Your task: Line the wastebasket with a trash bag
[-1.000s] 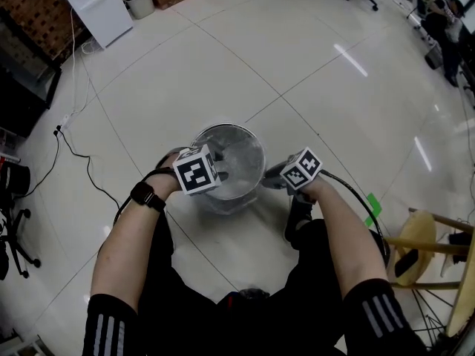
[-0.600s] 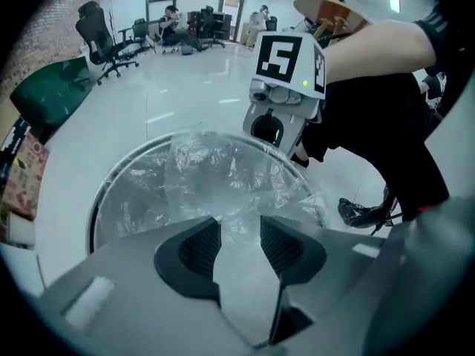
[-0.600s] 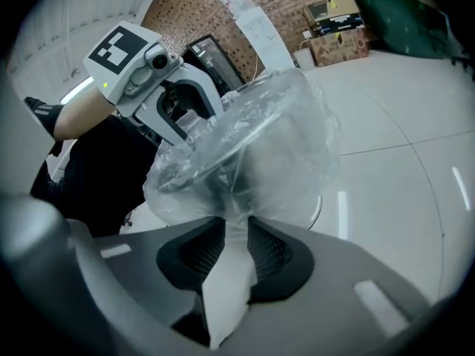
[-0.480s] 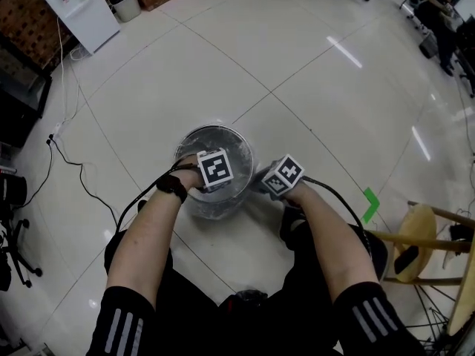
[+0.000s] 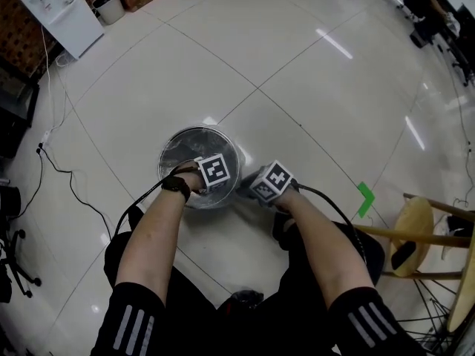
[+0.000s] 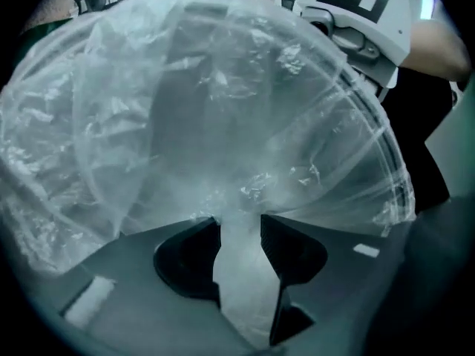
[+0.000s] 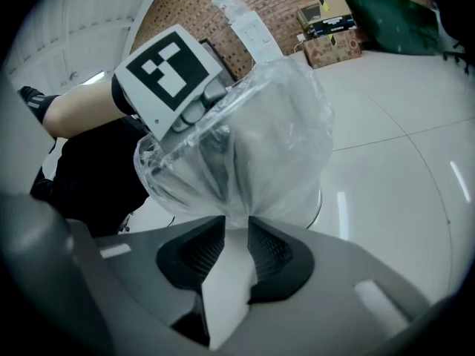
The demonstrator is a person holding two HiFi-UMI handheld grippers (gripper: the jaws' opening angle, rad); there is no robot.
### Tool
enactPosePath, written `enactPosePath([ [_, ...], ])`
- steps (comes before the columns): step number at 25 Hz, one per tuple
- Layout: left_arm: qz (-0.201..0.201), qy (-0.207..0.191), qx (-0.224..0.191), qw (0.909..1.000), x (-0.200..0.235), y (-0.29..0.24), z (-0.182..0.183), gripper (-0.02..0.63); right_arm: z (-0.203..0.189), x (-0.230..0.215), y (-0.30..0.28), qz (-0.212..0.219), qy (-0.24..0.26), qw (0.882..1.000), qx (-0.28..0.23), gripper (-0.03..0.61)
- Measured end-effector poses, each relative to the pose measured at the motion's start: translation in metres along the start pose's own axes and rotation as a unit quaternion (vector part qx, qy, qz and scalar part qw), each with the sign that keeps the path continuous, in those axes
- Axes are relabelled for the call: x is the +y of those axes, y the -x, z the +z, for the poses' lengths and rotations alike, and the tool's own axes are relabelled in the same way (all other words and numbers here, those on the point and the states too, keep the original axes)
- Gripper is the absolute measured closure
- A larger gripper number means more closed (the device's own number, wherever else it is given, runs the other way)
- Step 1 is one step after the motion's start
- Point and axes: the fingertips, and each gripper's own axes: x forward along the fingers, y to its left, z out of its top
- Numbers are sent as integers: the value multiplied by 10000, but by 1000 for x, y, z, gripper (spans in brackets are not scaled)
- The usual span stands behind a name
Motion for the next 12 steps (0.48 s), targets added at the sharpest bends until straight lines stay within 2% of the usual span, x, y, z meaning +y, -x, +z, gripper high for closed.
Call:
enactPosePath([
  [7, -299, 145, -129, 9994, 0, -18, 14, 449, 6, 4, -4, 109, 17, 9999, -68, 468],
  [12, -105, 128, -277, 9995, 4, 7, 13, 445, 1, 1, 10, 48, 80, 9999, 88, 467],
])
